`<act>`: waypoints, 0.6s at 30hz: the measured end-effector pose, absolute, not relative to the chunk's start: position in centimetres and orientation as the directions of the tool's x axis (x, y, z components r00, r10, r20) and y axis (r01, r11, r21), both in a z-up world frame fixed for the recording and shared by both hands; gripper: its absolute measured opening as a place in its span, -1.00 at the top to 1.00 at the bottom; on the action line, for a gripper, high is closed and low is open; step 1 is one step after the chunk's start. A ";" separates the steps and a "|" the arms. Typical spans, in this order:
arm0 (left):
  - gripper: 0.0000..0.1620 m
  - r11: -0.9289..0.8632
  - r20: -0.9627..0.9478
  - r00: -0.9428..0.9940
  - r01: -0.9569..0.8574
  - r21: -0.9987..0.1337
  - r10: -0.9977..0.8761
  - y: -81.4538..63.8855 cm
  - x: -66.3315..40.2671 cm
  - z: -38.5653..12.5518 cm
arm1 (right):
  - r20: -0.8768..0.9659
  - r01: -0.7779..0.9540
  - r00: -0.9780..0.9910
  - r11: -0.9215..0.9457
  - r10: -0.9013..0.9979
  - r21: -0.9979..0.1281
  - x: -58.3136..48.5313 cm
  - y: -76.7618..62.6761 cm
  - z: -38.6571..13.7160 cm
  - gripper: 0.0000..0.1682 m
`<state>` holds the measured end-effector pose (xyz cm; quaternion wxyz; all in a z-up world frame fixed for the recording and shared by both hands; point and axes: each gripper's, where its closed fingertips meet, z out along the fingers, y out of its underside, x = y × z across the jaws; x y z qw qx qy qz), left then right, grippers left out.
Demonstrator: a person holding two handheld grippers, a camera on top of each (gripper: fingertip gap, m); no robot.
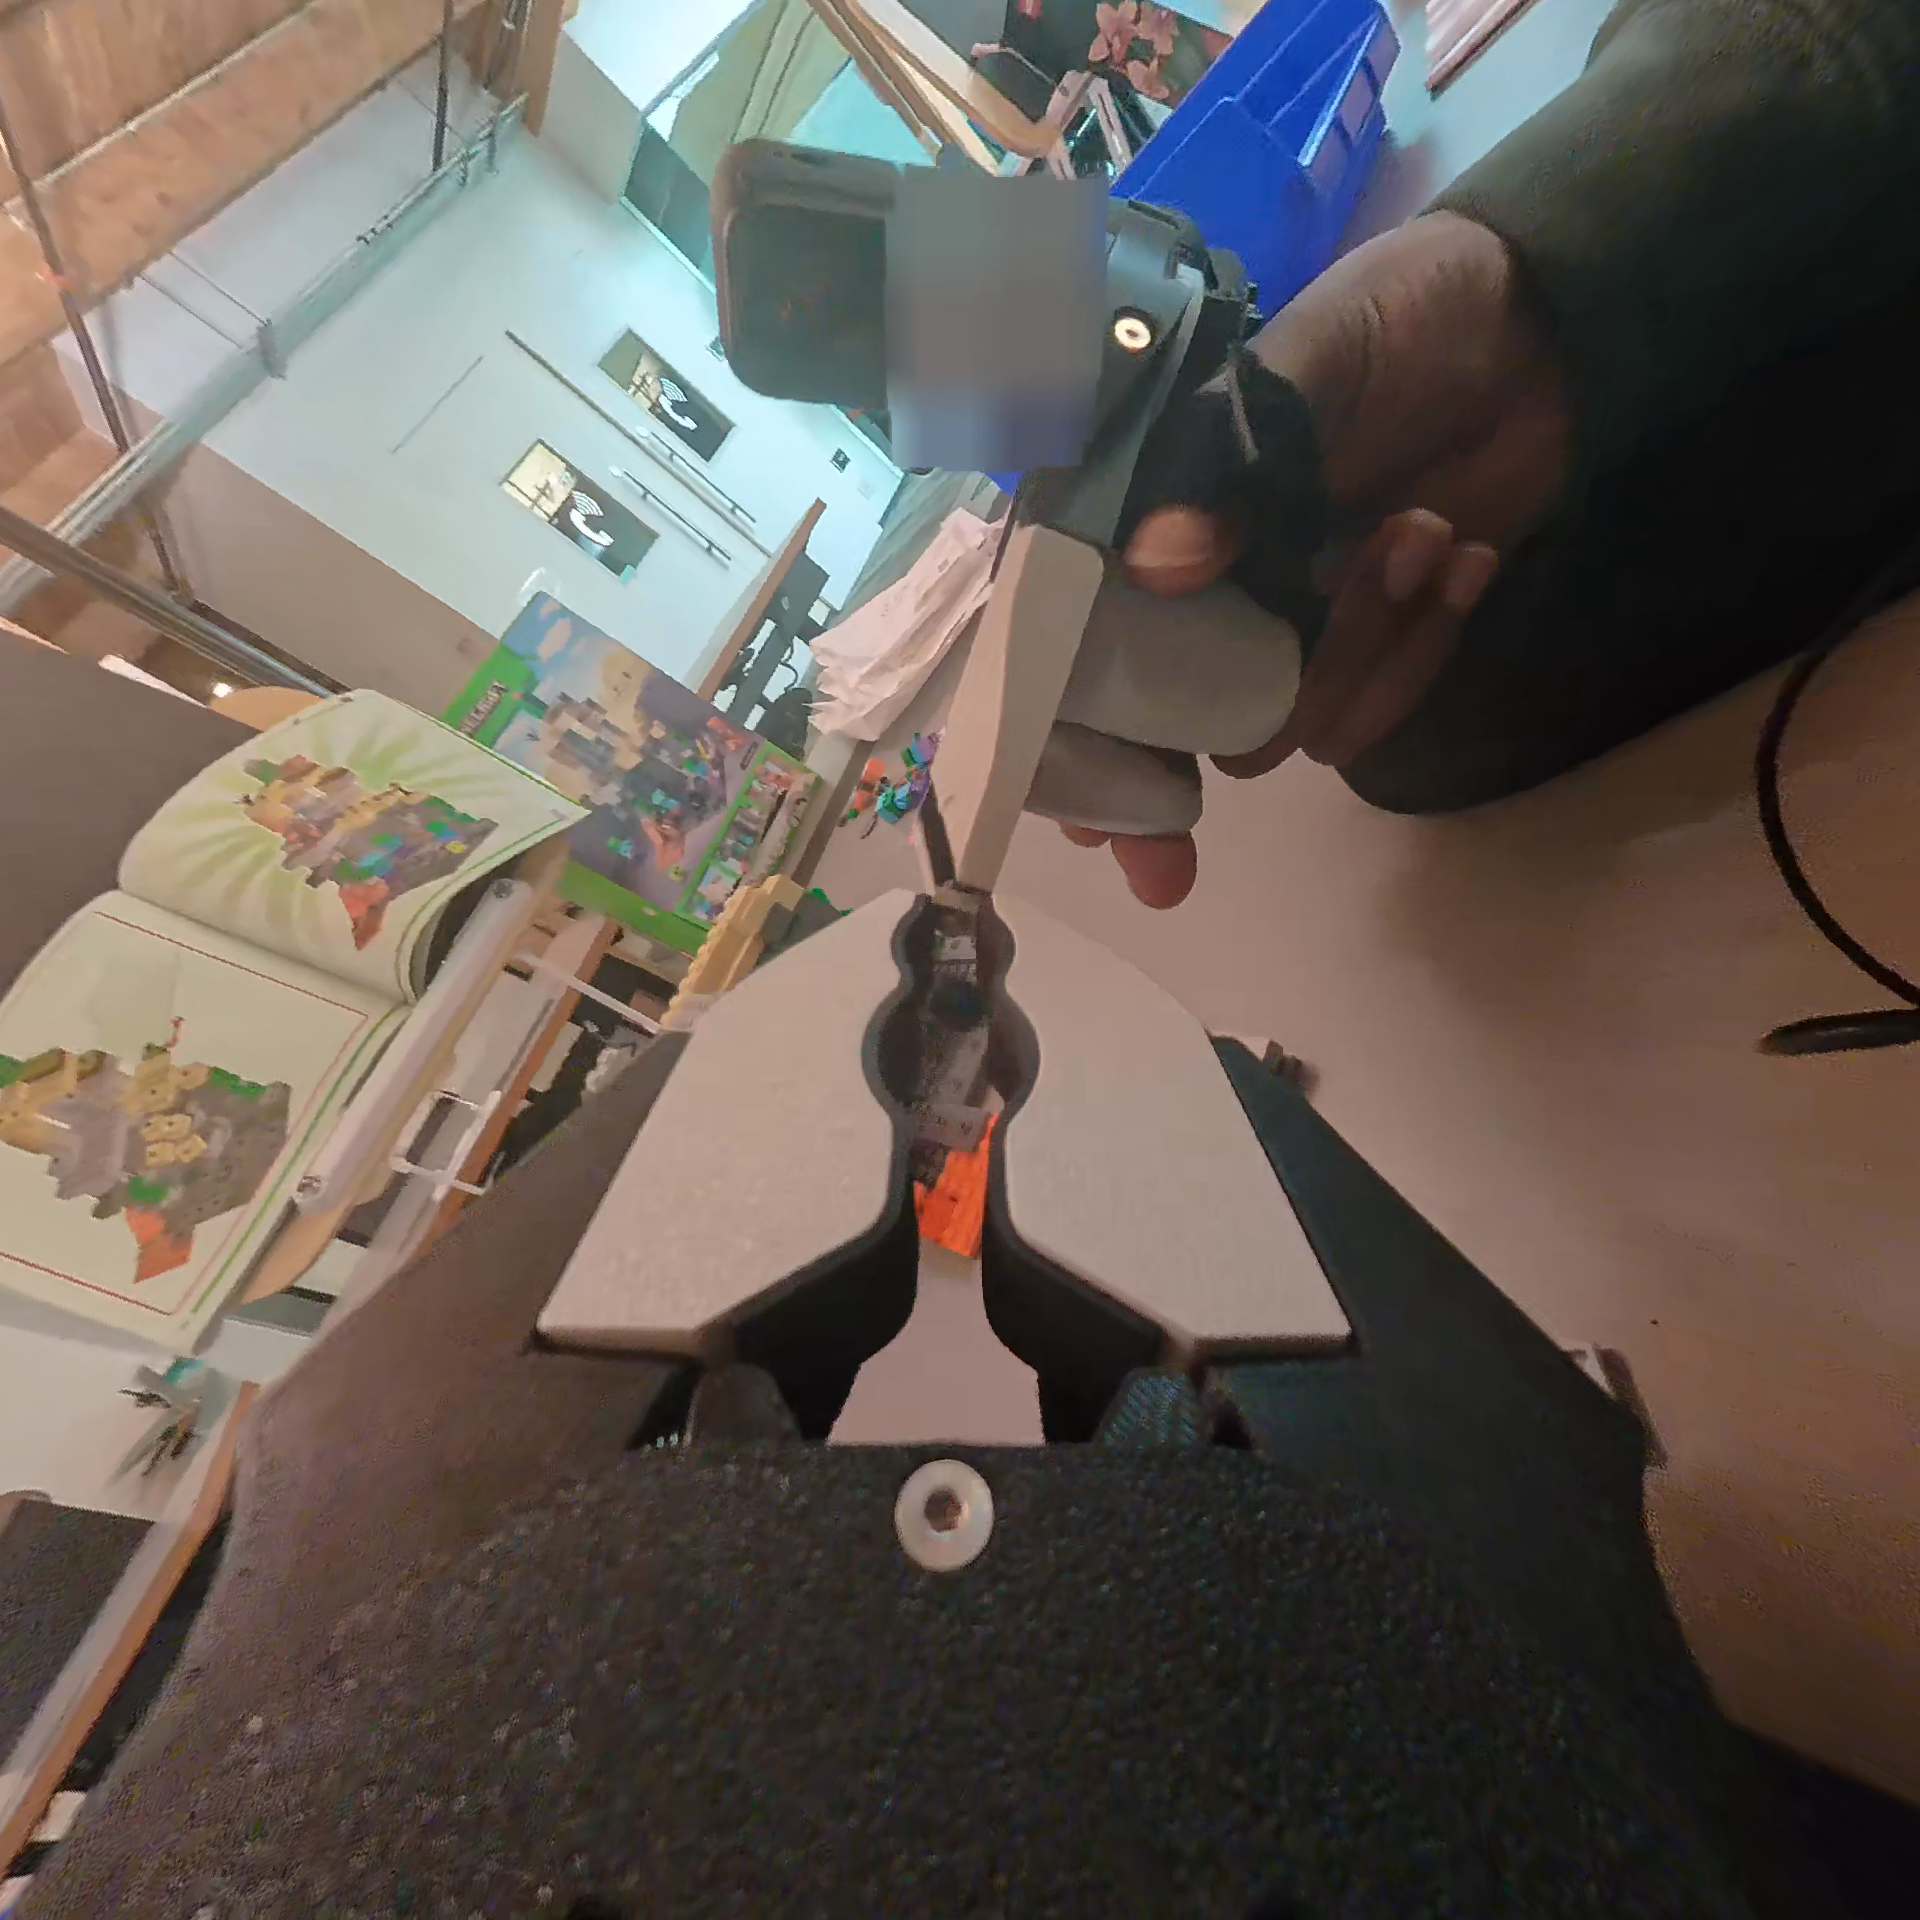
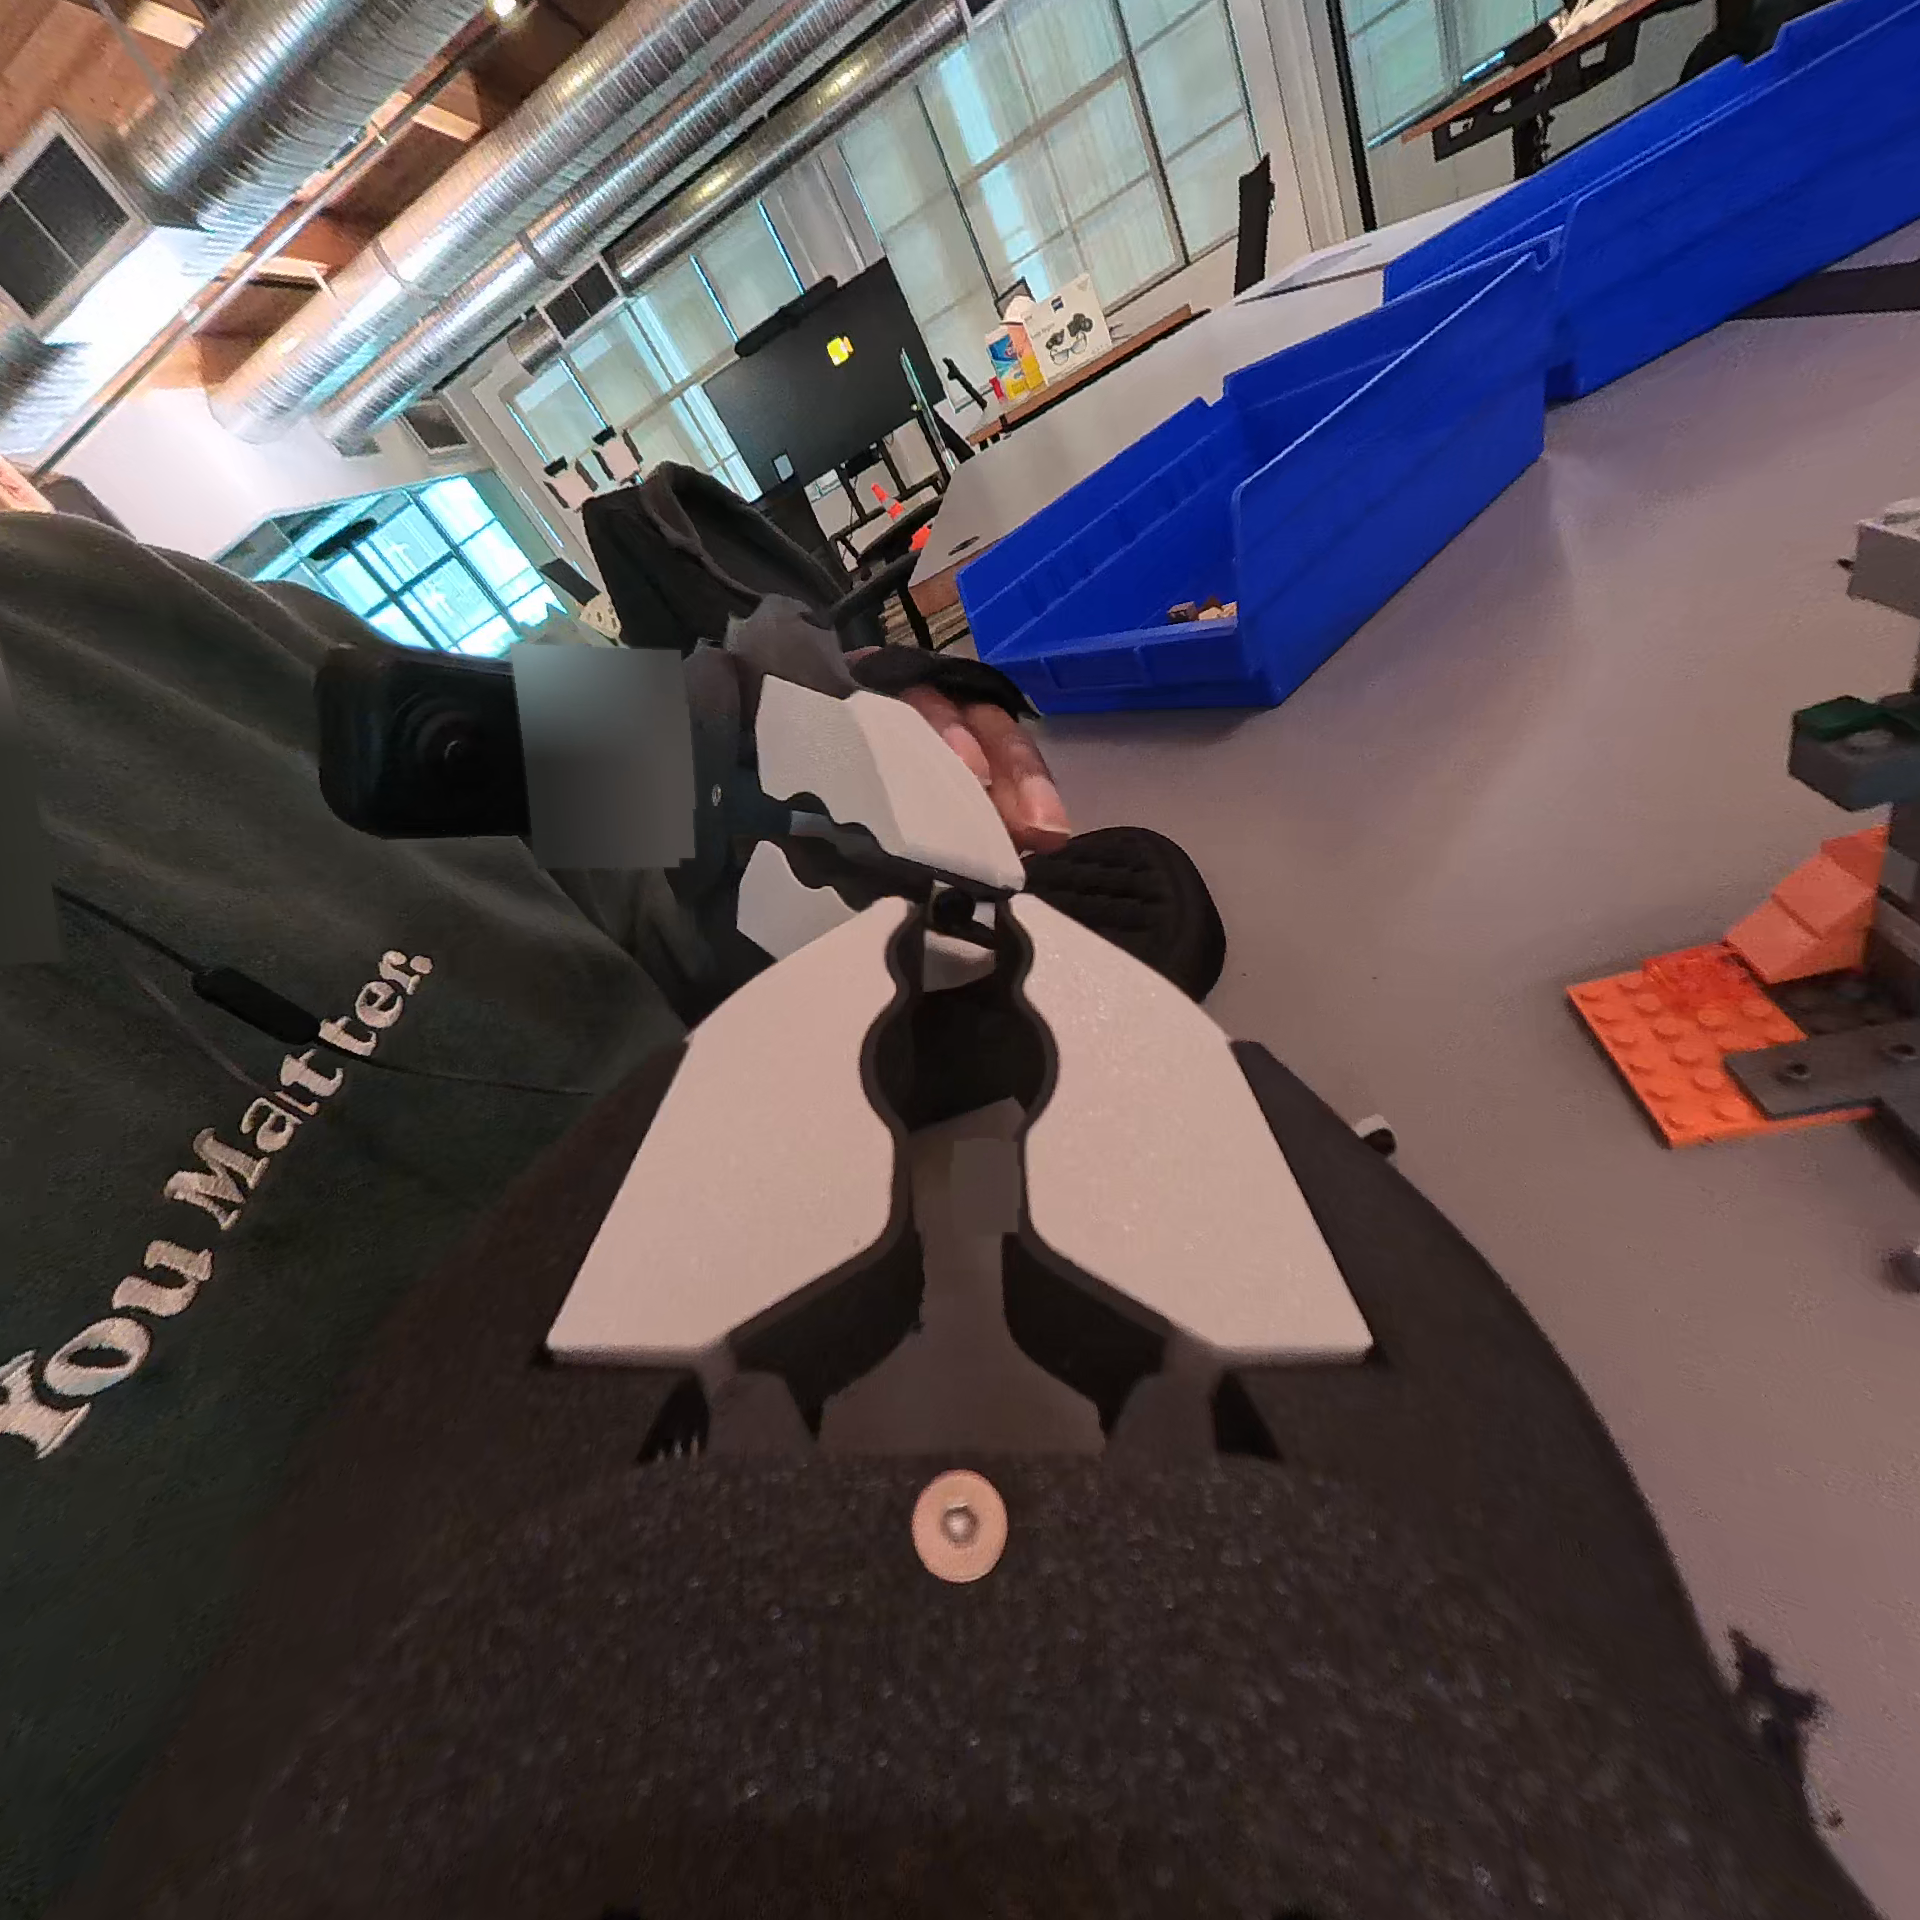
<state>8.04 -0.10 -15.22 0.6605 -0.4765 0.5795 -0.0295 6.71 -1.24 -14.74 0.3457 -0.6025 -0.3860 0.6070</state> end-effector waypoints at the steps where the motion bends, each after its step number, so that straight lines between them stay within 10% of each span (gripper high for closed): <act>1: 0.91 0.550 -0.748 0.323 -0.521 -0.652 -0.580 -0.1 8.1 -15.2 | -0.471 0.043 -0.038 -0.469 0.882 -0.882 6.7 -1.2 -14.7 0.88; 10: 0.91 0.637 -0.907 0.256 -0.648 -0.417 -0.333 0.5 8.3 -15.0 | -0.513 -0.001 -0.028 -0.513 0.858 -0.858 6.9 -0.8 -14.6 0.93; 18: 0.90 0.655 -0.890 0.315 -0.603 -0.456 -0.330 0.3 8.6 -14.0 | -0.561 -0.073 -0.118 -0.571 0.819 -0.818 7.6 -1.0 -13.5 0.95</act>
